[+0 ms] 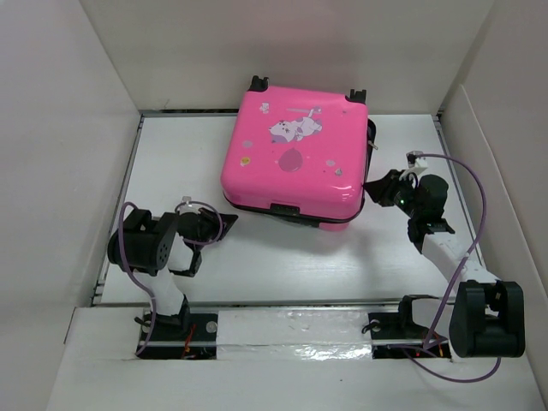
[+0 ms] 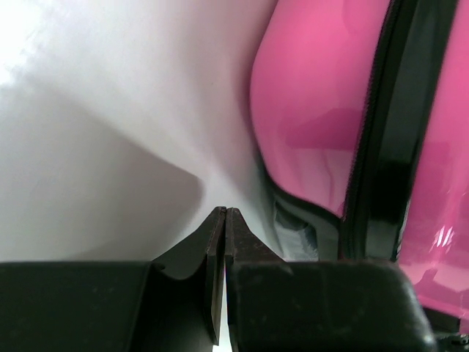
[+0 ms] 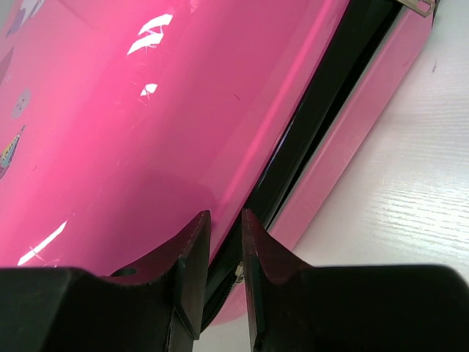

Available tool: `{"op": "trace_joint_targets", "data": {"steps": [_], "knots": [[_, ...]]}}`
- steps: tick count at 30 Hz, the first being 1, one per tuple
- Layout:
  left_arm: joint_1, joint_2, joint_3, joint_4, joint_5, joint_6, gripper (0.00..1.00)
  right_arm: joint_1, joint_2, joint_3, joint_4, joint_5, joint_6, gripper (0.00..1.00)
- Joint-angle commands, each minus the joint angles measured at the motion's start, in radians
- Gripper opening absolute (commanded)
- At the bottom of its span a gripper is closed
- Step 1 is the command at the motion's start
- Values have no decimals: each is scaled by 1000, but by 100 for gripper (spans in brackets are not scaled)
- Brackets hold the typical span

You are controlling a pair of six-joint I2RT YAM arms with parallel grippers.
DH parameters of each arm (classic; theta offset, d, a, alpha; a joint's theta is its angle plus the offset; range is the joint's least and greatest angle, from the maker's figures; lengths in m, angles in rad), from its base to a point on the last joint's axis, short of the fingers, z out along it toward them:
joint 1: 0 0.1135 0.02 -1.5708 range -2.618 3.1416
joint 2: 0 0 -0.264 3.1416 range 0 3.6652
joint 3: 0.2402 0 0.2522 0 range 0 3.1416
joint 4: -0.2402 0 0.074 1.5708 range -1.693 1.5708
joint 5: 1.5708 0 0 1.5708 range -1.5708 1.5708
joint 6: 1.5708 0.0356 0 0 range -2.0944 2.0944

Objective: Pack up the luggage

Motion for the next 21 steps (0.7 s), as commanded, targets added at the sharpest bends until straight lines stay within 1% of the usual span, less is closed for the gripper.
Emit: {"op": "trace_joint_targets", "data": {"steps": [1,8,12,15,21], "knots": [[-4,15,41,563,-26,-10,0,2,-13,-3,42,-42,-7,30],[-4,86,74,678,-41,-46,0,2,-11,-2,42,-44,-8,30],[-4,101,91,735,-44,-65,0,2,-13,-2,40,-42,-13,30],[-4,89,110,740,-43,-73,0,2,-6,-2,42,-45,-13,30],[-4,17,134,700,-43,-68,0,2,-6,-2,43,-45,-16,30]]}}
